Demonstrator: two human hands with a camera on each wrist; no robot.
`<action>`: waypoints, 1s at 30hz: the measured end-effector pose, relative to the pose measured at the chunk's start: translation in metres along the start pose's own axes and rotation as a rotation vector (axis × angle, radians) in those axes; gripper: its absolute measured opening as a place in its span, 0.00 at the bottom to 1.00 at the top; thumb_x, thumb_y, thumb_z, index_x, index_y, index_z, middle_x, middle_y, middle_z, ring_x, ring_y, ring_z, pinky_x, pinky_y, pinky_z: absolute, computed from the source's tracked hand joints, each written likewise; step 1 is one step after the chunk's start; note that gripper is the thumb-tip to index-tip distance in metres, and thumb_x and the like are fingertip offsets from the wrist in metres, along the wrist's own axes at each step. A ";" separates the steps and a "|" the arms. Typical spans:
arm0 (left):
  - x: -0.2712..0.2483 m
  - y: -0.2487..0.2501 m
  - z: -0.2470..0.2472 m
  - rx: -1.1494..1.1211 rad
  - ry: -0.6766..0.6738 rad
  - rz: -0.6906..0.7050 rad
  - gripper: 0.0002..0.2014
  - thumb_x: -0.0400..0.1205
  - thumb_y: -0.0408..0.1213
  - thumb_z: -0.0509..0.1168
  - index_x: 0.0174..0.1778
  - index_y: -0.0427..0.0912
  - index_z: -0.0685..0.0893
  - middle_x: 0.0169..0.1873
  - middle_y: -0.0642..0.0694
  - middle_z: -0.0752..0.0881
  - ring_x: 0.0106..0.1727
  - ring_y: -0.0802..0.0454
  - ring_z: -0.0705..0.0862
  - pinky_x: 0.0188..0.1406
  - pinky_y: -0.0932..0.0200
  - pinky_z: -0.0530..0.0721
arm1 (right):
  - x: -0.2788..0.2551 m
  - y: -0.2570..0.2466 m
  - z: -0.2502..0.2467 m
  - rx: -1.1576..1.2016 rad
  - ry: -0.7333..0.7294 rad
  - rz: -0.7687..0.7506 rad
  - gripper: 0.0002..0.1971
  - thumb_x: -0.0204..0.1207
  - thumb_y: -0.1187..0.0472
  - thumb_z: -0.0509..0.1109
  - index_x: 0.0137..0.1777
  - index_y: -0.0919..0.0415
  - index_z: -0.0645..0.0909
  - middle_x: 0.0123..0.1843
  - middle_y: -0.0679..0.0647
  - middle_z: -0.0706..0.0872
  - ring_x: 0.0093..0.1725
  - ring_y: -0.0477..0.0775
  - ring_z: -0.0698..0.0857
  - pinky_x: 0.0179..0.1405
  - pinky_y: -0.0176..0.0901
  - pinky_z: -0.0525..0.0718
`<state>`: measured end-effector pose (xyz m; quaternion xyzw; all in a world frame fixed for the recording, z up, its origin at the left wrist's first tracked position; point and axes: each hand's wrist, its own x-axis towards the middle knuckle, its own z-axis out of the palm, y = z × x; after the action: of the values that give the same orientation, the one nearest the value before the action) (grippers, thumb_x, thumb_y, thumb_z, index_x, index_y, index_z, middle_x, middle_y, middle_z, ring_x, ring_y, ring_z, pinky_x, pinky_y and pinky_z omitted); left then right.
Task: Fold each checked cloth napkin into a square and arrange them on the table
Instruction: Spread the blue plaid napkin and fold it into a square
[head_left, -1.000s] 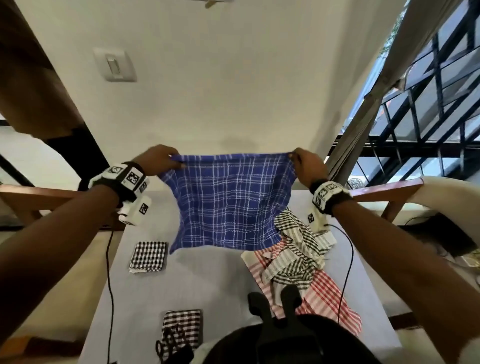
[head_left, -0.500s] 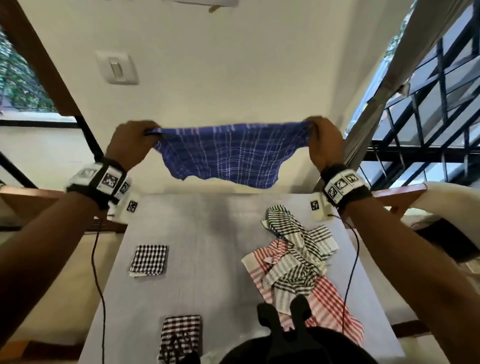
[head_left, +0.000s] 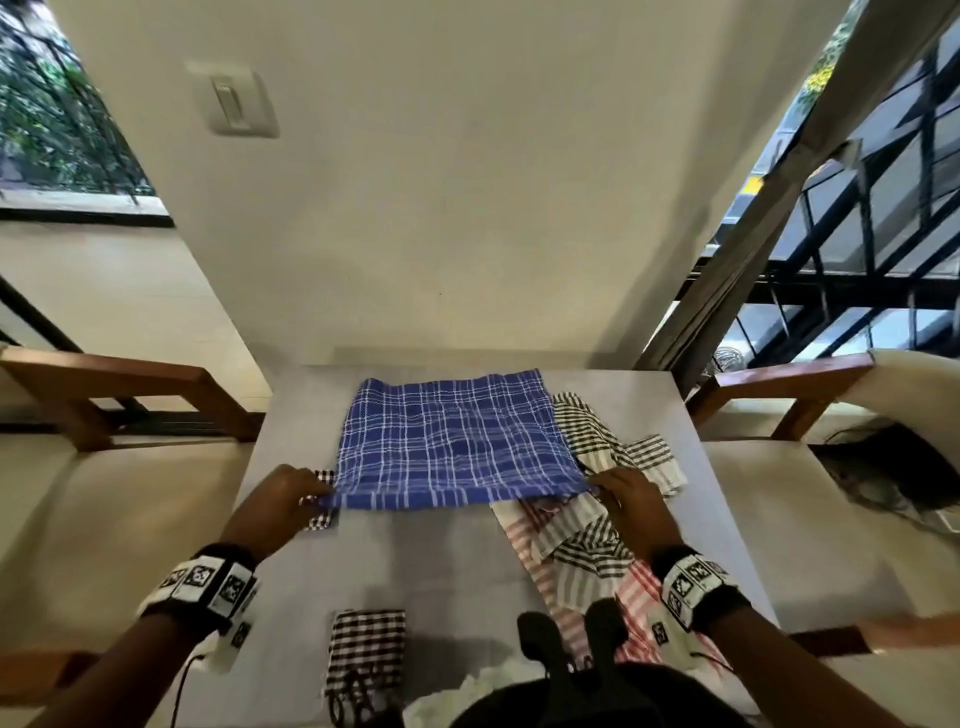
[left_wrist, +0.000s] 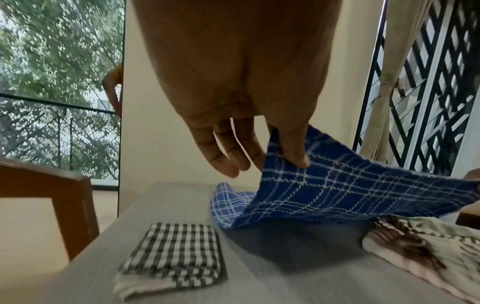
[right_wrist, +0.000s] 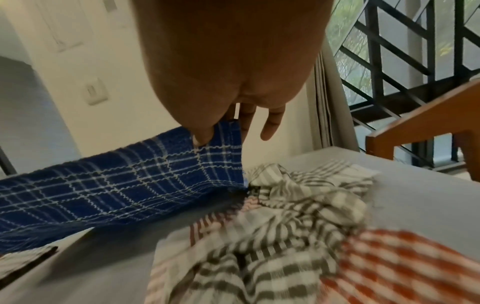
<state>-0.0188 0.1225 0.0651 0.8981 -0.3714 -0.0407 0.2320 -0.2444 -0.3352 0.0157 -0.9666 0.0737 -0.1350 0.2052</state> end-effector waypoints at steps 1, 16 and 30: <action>-0.006 -0.002 0.009 -0.008 -0.037 0.042 0.12 0.64 0.28 0.82 0.39 0.44 0.92 0.35 0.48 0.90 0.37 0.44 0.87 0.39 0.55 0.82 | -0.010 0.003 0.006 -0.002 -0.025 0.006 0.11 0.80 0.59 0.66 0.56 0.56 0.89 0.51 0.54 0.90 0.50 0.60 0.86 0.48 0.55 0.85; 0.040 0.024 0.035 -0.927 -0.011 -0.496 0.12 0.82 0.22 0.61 0.51 0.37 0.89 0.44 0.35 0.91 0.43 0.41 0.90 0.39 0.54 0.89 | 0.027 0.060 0.019 -0.268 -0.678 0.496 0.57 0.64 0.32 0.75 0.87 0.46 0.47 0.88 0.55 0.43 0.86 0.64 0.43 0.79 0.75 0.53; 0.074 0.060 0.048 -0.994 0.052 -0.608 0.10 0.82 0.23 0.62 0.55 0.33 0.87 0.44 0.36 0.91 0.46 0.38 0.89 0.37 0.50 0.90 | 0.010 0.115 0.064 -0.215 -0.438 0.482 0.27 0.77 0.44 0.72 0.75 0.44 0.73 0.76 0.52 0.71 0.75 0.64 0.69 0.64 0.68 0.78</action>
<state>-0.0161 0.0163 0.0567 0.7483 -0.0273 -0.2529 0.6126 -0.2265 -0.4173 -0.0858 -0.9435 0.2679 0.1366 0.1391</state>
